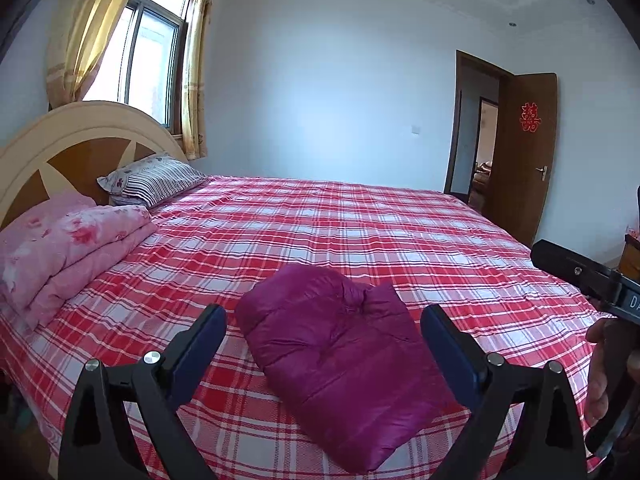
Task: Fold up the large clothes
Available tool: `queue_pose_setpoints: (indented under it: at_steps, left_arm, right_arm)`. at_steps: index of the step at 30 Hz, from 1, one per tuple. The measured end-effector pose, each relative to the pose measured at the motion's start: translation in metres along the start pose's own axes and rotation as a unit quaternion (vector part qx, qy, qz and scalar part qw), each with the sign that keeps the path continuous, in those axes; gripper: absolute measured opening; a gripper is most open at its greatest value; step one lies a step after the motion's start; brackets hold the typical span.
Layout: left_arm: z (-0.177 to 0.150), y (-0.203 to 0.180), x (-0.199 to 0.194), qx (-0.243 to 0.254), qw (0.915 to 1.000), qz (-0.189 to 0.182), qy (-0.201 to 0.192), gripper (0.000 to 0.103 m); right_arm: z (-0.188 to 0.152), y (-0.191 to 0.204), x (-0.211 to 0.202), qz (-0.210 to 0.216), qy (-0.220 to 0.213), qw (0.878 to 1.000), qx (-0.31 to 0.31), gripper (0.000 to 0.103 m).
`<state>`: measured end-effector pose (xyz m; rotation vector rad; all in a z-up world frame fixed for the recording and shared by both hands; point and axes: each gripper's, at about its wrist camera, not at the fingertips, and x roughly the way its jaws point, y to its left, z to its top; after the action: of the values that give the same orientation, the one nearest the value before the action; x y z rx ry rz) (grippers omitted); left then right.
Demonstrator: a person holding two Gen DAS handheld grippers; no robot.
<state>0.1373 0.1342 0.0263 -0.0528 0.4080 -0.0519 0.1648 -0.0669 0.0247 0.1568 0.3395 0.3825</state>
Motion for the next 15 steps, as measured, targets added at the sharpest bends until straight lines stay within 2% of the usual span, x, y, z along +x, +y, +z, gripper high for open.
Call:
queue_pose_setpoints:
  at_steps: [7, 15]
  left_arm:
    - [-0.0003, -0.0016, -0.0002, 0.016, 0.9987, 0.049, -0.004, 0.098]
    - [-0.0013, -0.0003, -0.002, 0.011, 0.9989, 0.045, -0.008, 0.098]
  right_arm:
    - [-0.0006, -0.0003, -0.0031, 0.002, -0.006, 1.0, 0.001, 0.103]
    - [-0.0031, -0.0028, -0.0043, 0.001, -0.006, 1.0, 0.005, 0.103]
